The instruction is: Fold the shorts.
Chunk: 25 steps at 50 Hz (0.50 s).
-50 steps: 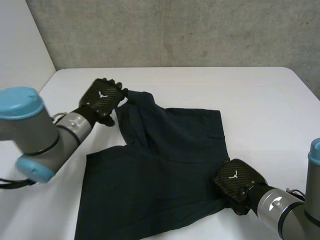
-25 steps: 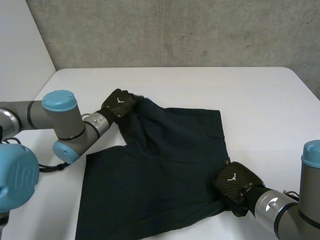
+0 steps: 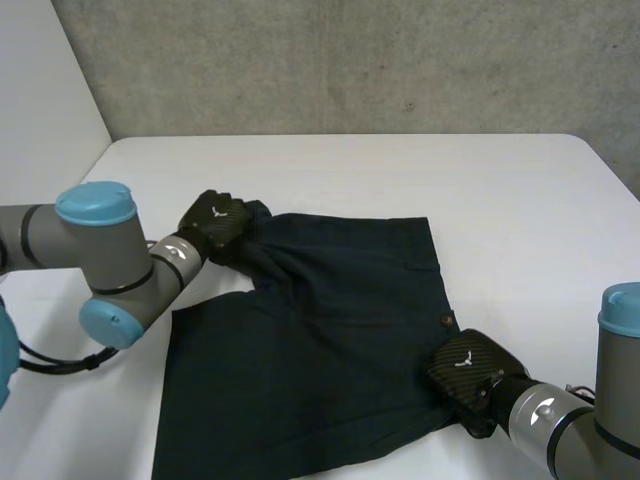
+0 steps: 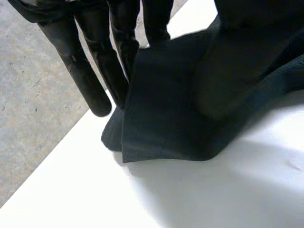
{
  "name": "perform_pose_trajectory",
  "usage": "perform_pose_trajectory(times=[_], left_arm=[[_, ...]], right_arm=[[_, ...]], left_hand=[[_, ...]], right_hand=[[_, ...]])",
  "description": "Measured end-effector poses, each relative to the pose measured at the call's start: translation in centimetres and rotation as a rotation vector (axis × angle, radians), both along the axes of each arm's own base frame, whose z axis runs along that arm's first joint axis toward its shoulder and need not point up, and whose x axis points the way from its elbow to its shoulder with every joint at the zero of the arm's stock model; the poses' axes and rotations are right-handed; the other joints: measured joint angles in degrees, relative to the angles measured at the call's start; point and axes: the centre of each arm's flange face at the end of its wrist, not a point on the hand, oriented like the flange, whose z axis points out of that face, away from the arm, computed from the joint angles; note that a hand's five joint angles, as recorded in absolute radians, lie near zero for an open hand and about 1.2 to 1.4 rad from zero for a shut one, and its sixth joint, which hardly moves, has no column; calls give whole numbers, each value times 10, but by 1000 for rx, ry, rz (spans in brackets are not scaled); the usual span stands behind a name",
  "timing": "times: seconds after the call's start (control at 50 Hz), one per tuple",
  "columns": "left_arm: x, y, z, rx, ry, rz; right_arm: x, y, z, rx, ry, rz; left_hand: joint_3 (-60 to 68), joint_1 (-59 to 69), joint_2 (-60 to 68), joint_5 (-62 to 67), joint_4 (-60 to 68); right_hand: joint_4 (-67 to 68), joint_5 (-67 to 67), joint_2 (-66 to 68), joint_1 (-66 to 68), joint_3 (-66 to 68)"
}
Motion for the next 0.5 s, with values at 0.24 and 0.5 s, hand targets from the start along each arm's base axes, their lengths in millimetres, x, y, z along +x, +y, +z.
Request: perform_pose_trajectory(times=[0.24,0.5], left_arm=[[6,12,2,26,-6,3],[2,12,4,15,-3,-5]], right_arm=[[0,3,-1,6,3,5],[0,3,-1,6,3,5]], left_hand=[[-76,-59,-70,-81,-78],[13,27,20,7,14]], right_hand=[[0,0,0,3,0],[0,0,0,3,0]])
